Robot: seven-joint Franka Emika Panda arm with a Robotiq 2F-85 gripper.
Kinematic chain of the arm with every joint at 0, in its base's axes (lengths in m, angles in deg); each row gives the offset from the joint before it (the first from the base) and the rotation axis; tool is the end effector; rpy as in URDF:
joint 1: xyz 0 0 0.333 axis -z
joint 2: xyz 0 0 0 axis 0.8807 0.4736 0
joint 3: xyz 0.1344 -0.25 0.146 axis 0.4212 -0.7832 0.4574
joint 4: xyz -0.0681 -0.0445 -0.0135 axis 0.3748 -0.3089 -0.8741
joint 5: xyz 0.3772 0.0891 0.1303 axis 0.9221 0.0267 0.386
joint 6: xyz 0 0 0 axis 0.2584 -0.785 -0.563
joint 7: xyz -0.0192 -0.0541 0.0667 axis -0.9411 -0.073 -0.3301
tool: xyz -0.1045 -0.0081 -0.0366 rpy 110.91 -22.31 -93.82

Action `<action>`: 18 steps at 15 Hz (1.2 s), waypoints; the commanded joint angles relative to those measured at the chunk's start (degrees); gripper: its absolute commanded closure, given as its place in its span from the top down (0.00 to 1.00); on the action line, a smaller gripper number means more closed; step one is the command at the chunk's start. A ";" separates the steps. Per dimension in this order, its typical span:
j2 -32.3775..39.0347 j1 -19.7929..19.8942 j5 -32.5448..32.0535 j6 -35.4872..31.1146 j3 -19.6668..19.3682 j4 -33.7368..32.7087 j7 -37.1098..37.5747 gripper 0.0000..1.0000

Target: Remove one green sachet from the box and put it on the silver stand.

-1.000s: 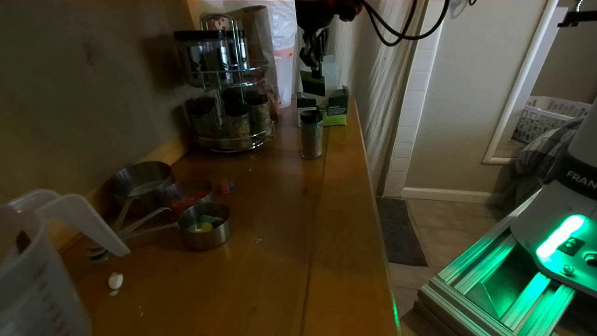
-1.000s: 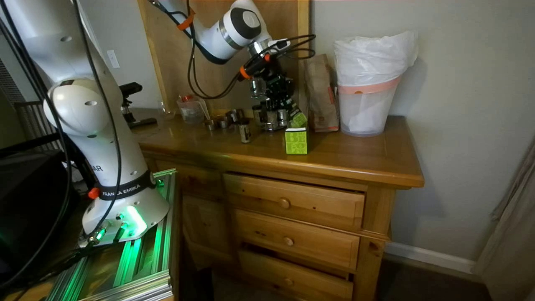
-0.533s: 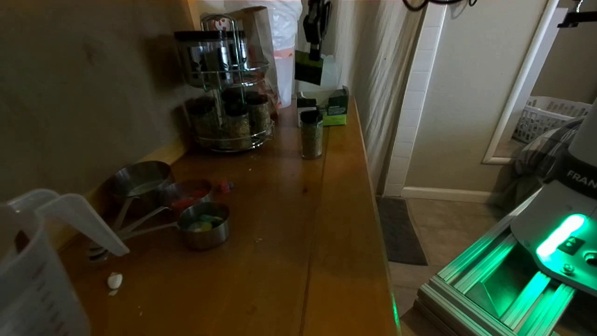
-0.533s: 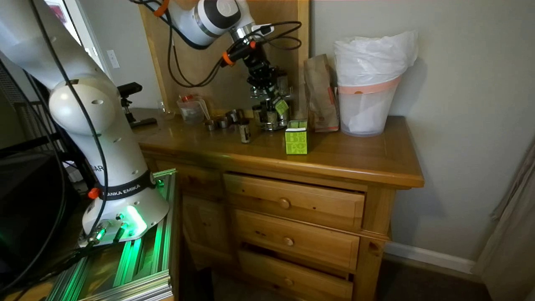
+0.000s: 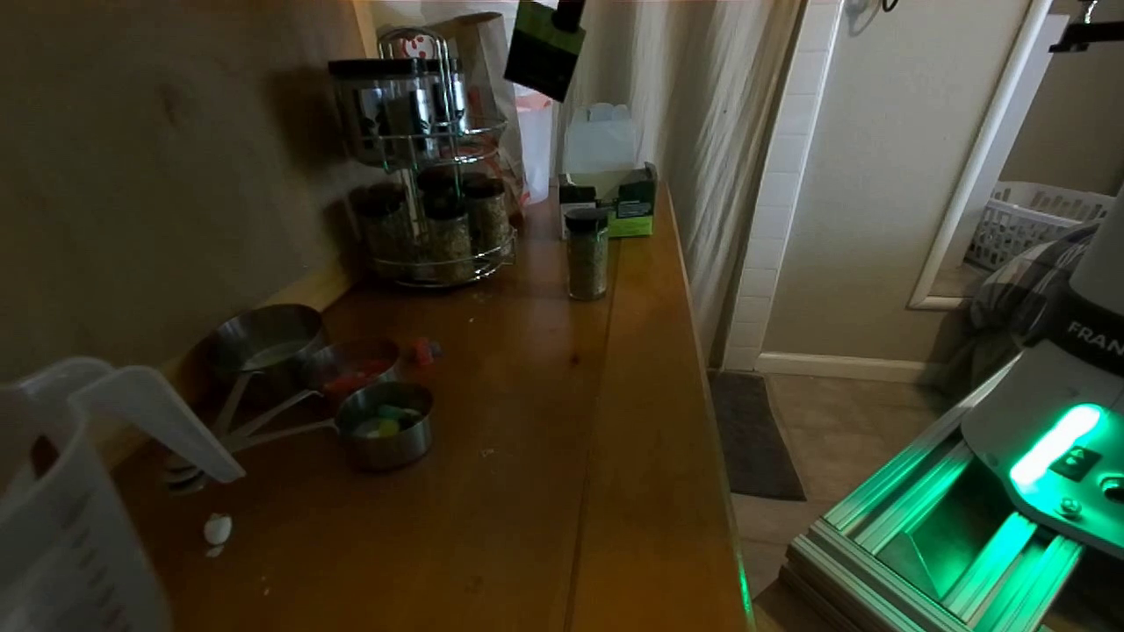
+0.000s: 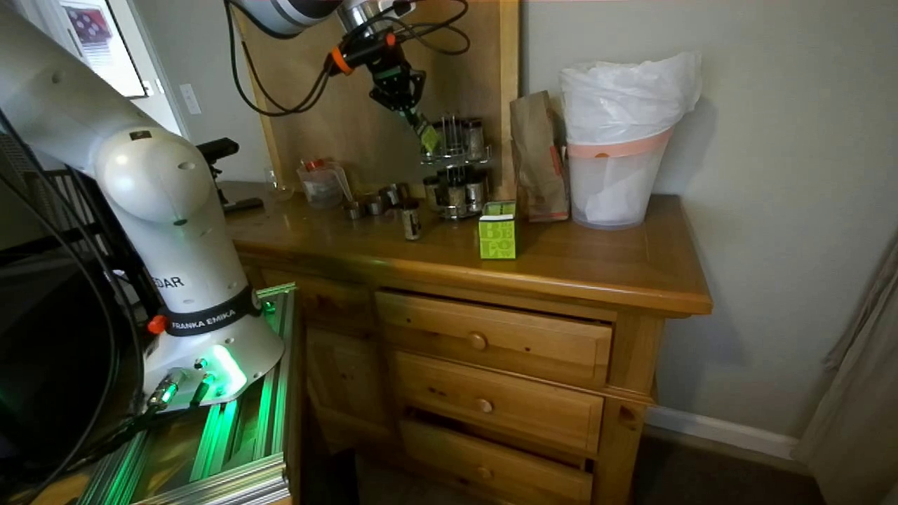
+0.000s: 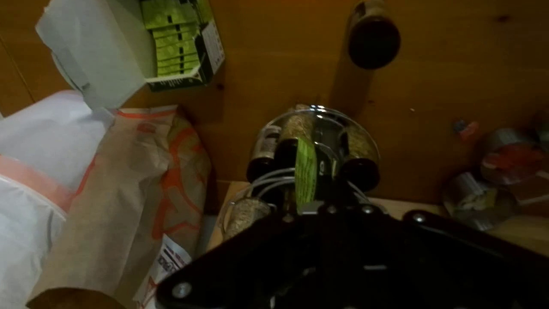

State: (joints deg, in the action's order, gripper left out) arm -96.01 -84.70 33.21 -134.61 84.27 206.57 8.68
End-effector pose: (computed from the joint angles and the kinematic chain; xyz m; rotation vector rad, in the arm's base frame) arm 0.3658 0.1937 0.4722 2.7755 1.2616 0.6101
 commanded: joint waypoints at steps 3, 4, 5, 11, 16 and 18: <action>5.06 -2.95 7.21 4.67 -0.48 -7.13 -0.50 0.00; 6.12 -2.72 7.47 5.41 -0.36 -8.69 -0.83 0.00; 7.20 -2.87 8.03 6.37 -0.52 -10.31 -1.77 0.00; 13.85 -2.48 11.21 12.40 0.56 -17.42 -6.59 0.00; 16.03 0.00 8.56 12.12 3.62 -17.86 -4.52 0.00; 16.63 0.43 8.52 11.36 4.37 -17.74 -4.44 0.00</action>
State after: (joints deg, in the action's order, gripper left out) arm -80.85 -85.76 42.35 -123.55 86.98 190.28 4.06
